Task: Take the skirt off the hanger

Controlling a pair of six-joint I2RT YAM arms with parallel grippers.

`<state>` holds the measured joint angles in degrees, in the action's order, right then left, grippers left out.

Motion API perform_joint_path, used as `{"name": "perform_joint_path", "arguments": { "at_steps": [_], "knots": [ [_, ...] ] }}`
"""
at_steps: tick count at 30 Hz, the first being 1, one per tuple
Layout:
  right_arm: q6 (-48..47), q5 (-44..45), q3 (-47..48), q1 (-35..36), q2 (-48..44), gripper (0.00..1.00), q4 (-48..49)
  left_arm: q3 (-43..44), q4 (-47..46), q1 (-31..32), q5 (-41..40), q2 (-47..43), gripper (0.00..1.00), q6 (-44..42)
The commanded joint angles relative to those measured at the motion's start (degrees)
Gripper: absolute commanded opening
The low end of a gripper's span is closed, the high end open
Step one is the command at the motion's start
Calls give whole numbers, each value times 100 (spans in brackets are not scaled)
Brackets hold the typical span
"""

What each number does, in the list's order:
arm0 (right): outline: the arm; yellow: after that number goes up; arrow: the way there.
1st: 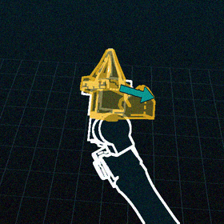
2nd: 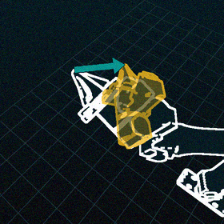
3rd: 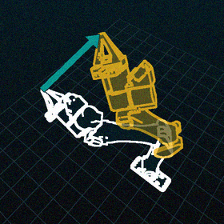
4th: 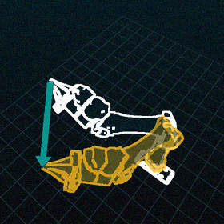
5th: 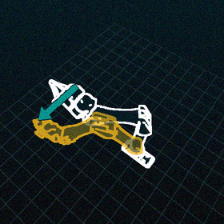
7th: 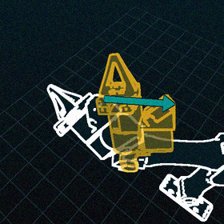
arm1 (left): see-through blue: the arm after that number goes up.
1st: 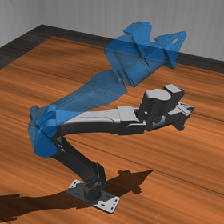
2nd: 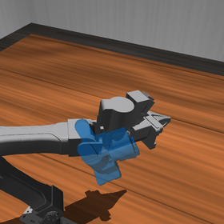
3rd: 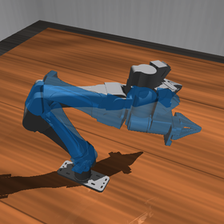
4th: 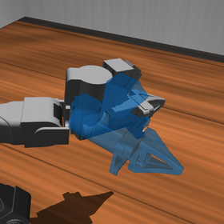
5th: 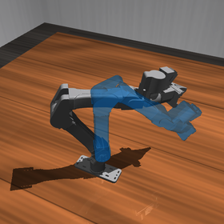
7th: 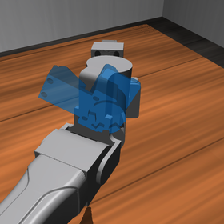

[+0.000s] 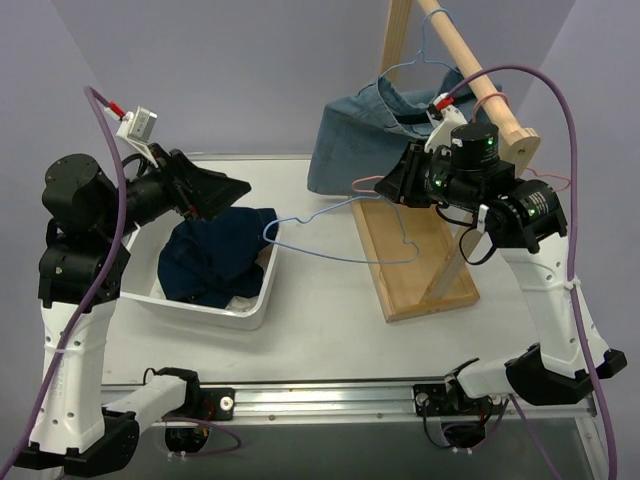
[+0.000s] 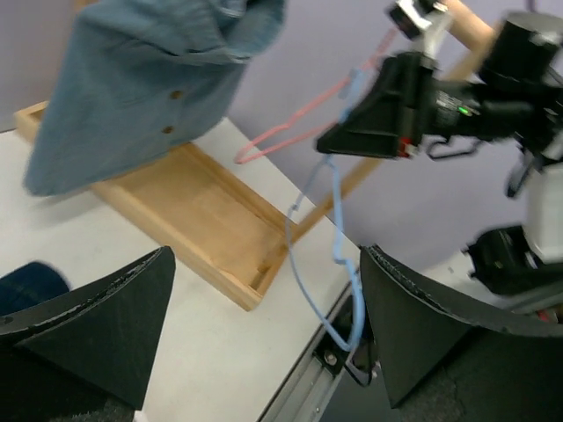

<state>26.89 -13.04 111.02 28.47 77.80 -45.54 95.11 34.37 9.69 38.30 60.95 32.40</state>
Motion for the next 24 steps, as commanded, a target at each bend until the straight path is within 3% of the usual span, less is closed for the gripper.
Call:
{"name": "perform_joint_path", "arguments": {
  "at_steps": [1,8,11,19,24],
  "knots": [
    [-70,223,25,-34,42,0,-104,288,-808,313,1354,57,94,-313],
    [-62,205,16,-34,25,0,-78,174,-494,892,1979,84,93,-646],
    [-70,205,-37,-34,7,0,-43,262,-107,1218,1821,154,87,-910],
    [-53,117,33,-34,25,0,-8,737,1132,1966,952,558,87,-1719],
    [-9,108,130,-34,7,0,-34,834,1370,2212,731,734,87,-1913]
  ]
}}
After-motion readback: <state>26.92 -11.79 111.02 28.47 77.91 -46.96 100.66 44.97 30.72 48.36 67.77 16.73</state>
